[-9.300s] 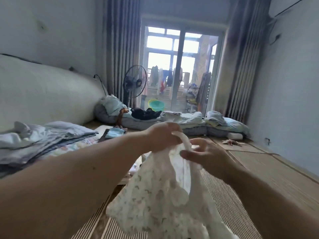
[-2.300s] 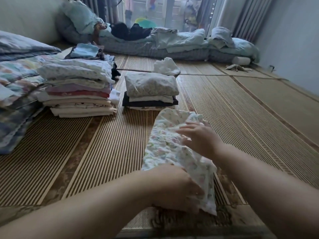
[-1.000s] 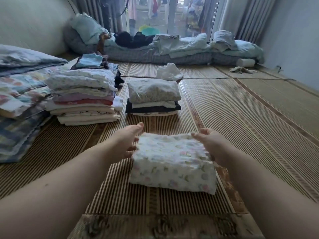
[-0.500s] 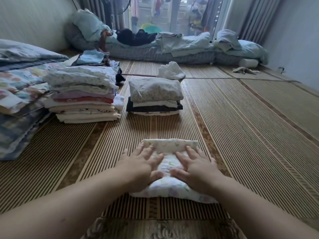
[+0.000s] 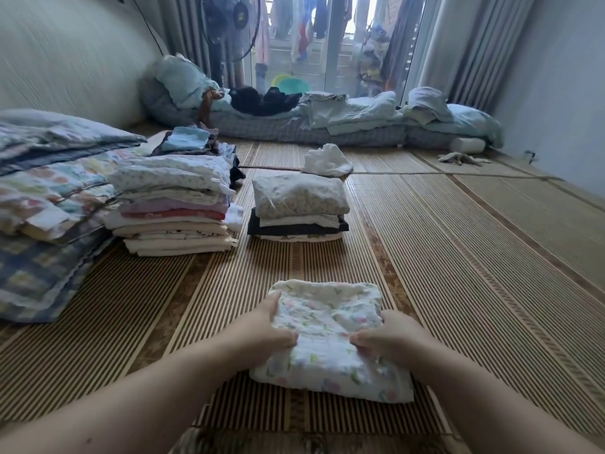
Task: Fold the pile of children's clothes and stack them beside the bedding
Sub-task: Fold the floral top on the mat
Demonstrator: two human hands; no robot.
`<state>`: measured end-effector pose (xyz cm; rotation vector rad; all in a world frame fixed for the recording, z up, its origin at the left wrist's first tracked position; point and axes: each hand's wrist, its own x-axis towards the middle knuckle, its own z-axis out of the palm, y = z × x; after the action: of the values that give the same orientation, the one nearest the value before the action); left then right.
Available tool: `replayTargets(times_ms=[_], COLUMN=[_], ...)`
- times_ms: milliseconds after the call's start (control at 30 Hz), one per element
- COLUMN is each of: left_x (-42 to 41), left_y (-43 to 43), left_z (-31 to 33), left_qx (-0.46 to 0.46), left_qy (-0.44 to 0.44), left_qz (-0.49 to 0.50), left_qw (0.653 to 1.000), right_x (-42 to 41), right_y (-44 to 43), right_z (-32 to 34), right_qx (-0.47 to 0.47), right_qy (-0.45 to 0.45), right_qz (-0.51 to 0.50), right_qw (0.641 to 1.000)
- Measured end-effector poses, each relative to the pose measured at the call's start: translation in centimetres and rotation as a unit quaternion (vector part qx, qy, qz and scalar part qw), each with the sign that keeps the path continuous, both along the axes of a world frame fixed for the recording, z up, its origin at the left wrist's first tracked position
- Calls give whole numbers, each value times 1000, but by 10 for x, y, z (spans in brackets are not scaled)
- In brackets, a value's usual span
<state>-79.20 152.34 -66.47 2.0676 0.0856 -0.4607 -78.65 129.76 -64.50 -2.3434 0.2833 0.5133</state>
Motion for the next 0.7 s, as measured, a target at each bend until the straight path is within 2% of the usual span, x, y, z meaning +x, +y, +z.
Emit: replayTargets(times_ms=[100, 267, 333, 400, 500, 700], left_x=[-3, -5, -4, 0, 6, 26], left_y=[-1, 1, -2, -5, -4, 5], left_z=[7, 8, 15, 22, 34, 65], left_qx=[-171, -187, -216, -266, -327, -377], left_qy=[65, 45, 35, 13, -28, -106], left_qz=[3, 5, 14, 13, 4, -9], left_qw=[983, 981, 976, 964, 945, 920], right_x=[-4, -15, -17, -15, -6, 28], right_y=[0, -4, -5, -3, -5, -5], right_z=[4, 7, 9, 14, 24, 60], right_qx=[121, 200, 174, 93, 66, 167], right_qy=[-4, -56, -102, -166, -254, -296], right_qz=[-38, 33, 64, 88, 90, 48], right_qw=[992, 978, 977, 978, 961, 939])
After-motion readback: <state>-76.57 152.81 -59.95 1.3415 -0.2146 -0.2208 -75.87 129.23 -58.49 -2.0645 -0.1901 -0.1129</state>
